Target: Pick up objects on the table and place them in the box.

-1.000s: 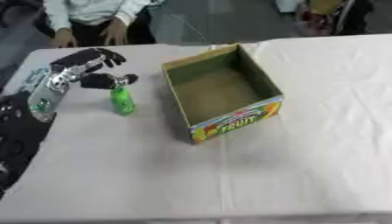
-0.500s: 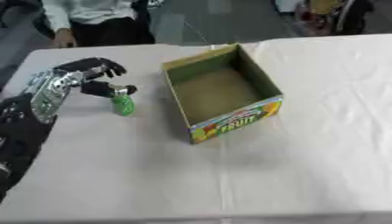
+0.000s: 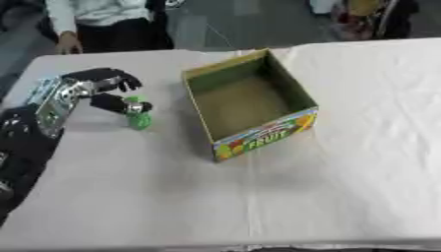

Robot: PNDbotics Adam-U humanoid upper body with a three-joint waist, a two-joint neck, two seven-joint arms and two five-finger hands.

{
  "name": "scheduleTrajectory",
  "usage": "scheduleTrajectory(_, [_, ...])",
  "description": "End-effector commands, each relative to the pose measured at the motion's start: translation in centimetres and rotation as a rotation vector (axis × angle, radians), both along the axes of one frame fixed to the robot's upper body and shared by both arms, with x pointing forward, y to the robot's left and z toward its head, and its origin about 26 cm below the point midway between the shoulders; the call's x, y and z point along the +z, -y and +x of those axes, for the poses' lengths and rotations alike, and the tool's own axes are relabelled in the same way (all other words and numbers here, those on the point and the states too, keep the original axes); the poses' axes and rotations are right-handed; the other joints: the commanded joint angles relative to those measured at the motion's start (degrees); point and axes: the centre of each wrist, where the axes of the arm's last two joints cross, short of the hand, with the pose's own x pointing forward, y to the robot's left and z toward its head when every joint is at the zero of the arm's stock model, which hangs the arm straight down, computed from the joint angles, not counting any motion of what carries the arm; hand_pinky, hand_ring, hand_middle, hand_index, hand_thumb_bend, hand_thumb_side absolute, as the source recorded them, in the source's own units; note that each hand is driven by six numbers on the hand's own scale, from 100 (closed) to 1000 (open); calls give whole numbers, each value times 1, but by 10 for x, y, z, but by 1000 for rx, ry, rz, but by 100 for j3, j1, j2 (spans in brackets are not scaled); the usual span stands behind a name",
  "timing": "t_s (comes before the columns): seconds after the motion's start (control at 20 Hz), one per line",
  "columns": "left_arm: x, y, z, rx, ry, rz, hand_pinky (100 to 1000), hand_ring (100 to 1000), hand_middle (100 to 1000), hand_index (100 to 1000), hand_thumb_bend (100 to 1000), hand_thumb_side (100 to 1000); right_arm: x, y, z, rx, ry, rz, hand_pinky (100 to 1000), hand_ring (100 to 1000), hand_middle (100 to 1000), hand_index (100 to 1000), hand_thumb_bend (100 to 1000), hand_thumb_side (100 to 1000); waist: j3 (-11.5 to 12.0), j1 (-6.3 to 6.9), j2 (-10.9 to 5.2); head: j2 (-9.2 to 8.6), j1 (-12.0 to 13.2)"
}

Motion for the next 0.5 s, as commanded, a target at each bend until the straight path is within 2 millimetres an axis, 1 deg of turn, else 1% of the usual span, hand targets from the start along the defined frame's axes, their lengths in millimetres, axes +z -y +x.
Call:
scheduleTrajectory(0.05, [17, -4, 4, 6, 30, 13, 1000, 764, 823, 920, 783, 749, 10, -1, -2, 8, 34, -11, 300, 466, 569, 652, 100, 657, -2, -4, -46, -2, 7])
scheduleTrajectory(0.25, [15, -5, 5, 14, 6, 25, 1000, 763, 829, 925, 787, 733, 10, -1, -2, 9, 34, -11, 300, 466, 569, 652, 100, 657, -7, -6, -41, -2, 6])
scheduleTrajectory(0.35, [13, -5, 5, 17, -10, 35, 1000, 764, 831, 926, 797, 686, 10, -2, -2, 10, 35, -11, 301, 466, 569, 652, 100, 657, -12, -7, -38, -2, 6])
scheduleTrajectory(0.5, [12, -6, 5, 17, -34, 60, 1000, 763, 832, 927, 831, 581, 10, -2, -2, 10, 36, -10, 302, 466, 569, 652, 100, 657, -16, -6, -32, -2, 21])
